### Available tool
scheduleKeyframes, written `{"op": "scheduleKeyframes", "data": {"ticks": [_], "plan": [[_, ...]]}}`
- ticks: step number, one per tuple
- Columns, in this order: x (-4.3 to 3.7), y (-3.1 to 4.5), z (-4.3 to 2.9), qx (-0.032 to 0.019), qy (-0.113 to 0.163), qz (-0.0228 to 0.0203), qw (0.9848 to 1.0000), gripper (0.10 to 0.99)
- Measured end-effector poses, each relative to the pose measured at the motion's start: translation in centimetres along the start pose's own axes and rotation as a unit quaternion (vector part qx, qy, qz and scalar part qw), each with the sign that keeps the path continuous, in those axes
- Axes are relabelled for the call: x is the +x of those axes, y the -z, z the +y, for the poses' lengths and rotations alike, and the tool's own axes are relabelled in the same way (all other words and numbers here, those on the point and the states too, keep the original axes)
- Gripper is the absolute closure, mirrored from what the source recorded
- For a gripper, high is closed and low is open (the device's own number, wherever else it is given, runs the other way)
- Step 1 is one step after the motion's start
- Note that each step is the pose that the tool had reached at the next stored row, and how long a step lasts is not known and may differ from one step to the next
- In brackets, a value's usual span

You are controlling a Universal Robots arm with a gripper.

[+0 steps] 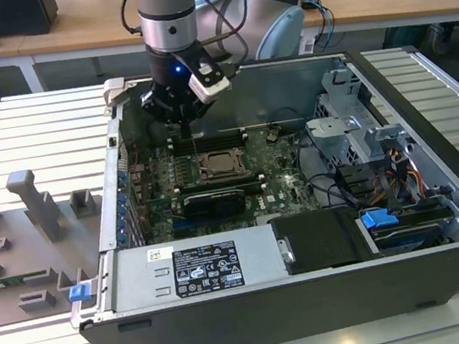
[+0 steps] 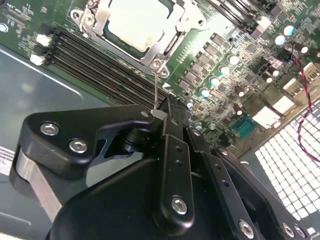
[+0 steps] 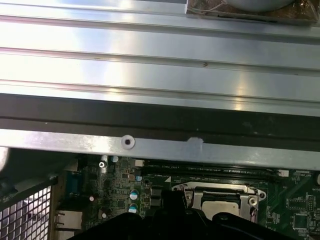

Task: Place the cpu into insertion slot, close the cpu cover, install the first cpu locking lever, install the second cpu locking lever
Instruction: 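Install the first cpu locking lever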

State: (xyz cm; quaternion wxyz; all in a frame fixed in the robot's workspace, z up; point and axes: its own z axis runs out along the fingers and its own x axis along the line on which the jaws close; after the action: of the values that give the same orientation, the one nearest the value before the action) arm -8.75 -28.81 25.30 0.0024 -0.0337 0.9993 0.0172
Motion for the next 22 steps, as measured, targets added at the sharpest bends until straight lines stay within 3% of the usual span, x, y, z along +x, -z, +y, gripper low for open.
{"op": "scheduleKeyframes", "data": {"ticks": [12,13,14,16,22], "plan": [[-3.41,-0.45,-0.25,-0.0008,0.000,-0.0001,1.0000,0.980],[-3.45,-0.45,-0.26,-0.0035,0.000,-0.0002,1.0000,0.980],[-3.48,-0.46,-0.25,-0.0140,0.000,-0.0009,0.9999,0.980],[-3.51,-0.52,-0.29,-0.0258,0.000,-0.0017,0.9997,0.980],[-3.51,-0.66,-0.32,-0.0268,0.000,-0.0031,0.9996,0.980]]}}
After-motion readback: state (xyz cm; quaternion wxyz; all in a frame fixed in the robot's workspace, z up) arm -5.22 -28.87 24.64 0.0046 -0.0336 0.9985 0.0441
